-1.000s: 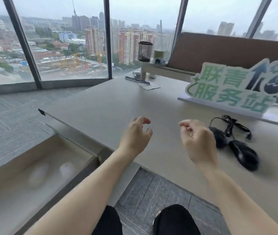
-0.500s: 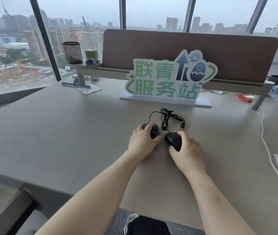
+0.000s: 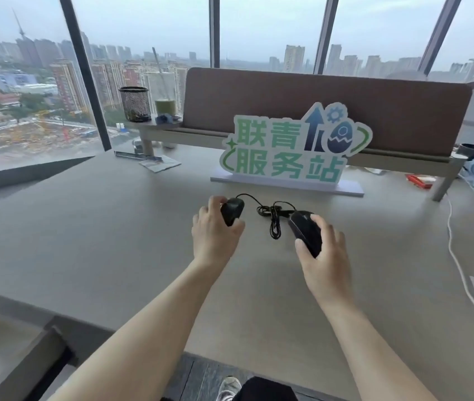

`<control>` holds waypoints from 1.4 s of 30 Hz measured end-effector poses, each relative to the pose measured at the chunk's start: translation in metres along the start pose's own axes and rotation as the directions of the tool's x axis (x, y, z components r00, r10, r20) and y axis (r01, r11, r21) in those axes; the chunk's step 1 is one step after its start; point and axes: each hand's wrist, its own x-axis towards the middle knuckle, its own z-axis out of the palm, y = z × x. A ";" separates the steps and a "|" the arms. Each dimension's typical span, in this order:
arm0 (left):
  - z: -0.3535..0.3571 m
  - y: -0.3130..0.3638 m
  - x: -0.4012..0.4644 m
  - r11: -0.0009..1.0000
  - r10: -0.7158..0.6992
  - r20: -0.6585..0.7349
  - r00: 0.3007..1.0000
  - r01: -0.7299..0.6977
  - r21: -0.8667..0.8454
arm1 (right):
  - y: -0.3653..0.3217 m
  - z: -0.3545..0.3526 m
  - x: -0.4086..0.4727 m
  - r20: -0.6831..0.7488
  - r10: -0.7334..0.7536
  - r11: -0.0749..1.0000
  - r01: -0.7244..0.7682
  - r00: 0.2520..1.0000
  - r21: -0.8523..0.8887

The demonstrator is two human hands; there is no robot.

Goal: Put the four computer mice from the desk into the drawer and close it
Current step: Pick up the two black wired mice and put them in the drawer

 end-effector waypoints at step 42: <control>-0.371 -0.380 -0.196 0.329 -0.810 -0.321 0.491 0.834 0.444 | -0.326 0.396 -0.331 0.987 -0.043 0.840 0.540 0.153 -0.047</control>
